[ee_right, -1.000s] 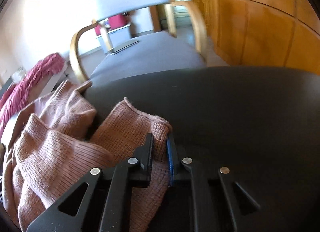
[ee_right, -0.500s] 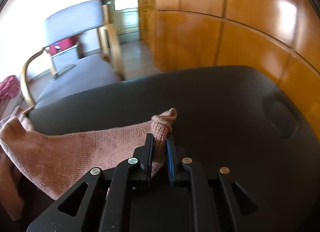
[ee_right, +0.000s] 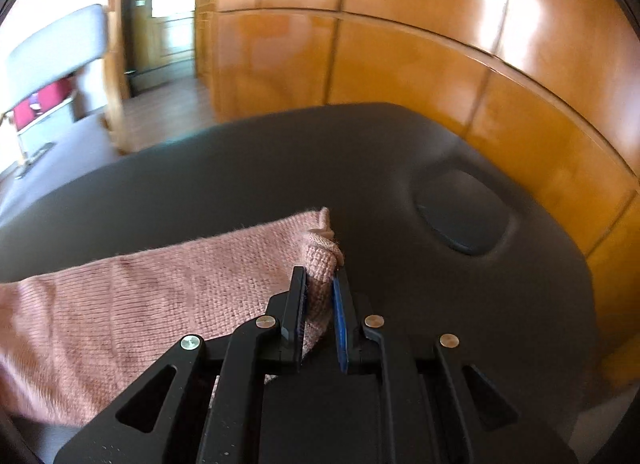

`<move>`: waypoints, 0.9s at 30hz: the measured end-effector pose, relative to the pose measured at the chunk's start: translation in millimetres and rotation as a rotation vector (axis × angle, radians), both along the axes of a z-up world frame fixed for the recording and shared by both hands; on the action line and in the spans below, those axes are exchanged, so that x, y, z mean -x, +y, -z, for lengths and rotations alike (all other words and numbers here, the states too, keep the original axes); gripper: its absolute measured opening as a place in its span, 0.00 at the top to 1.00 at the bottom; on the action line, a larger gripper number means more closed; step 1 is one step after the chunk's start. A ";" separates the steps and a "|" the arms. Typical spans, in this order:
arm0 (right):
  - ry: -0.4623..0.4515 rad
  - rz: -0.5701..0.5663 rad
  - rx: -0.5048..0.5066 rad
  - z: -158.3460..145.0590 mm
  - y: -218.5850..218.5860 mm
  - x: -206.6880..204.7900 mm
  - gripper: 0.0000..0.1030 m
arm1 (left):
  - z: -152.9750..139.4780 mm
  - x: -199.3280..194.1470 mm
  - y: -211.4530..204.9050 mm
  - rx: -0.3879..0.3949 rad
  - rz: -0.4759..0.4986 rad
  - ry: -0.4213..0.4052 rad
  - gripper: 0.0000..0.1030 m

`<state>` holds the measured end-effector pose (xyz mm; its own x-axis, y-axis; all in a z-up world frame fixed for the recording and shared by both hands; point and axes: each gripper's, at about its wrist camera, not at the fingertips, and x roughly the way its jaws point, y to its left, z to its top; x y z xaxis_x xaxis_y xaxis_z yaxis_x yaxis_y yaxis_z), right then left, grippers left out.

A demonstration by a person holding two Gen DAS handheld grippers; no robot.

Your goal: Fold clothes

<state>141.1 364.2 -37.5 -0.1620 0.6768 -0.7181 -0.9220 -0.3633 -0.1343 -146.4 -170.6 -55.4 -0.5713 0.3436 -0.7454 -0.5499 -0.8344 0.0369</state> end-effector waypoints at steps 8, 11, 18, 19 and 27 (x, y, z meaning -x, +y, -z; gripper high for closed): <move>0.042 0.129 0.054 8.8 15.4 -43.6 0.87 | -0.4 0.5 1.1 0.004 0.000 0.003 0.79; 0.022 0.160 0.045 7.9 17.1 -48.4 0.87 | -0.4 0.8 0.6 0.004 0.000 0.003 0.79; -0.029 0.160 0.062 5.2 19.7 -39.0 0.73 | 0.1 1.8 -1.1 0.010 0.001 0.008 0.79; -0.017 0.151 0.019 -3.4 8.0 -34.8 0.70 | 0.0 1.8 -1.0 0.011 0.001 0.008 0.79; 0.257 -0.266 -0.185 -76.8 -136.7 46.1 0.37 | -0.5 2.6 -0.5 0.017 0.001 0.012 0.79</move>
<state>95.0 227.5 39.3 -0.5073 0.7011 -0.5012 -0.8111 -0.5849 0.0029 -149.0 -171.1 -54.9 -0.5802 0.3317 -0.7439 -0.5502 -0.8330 0.0577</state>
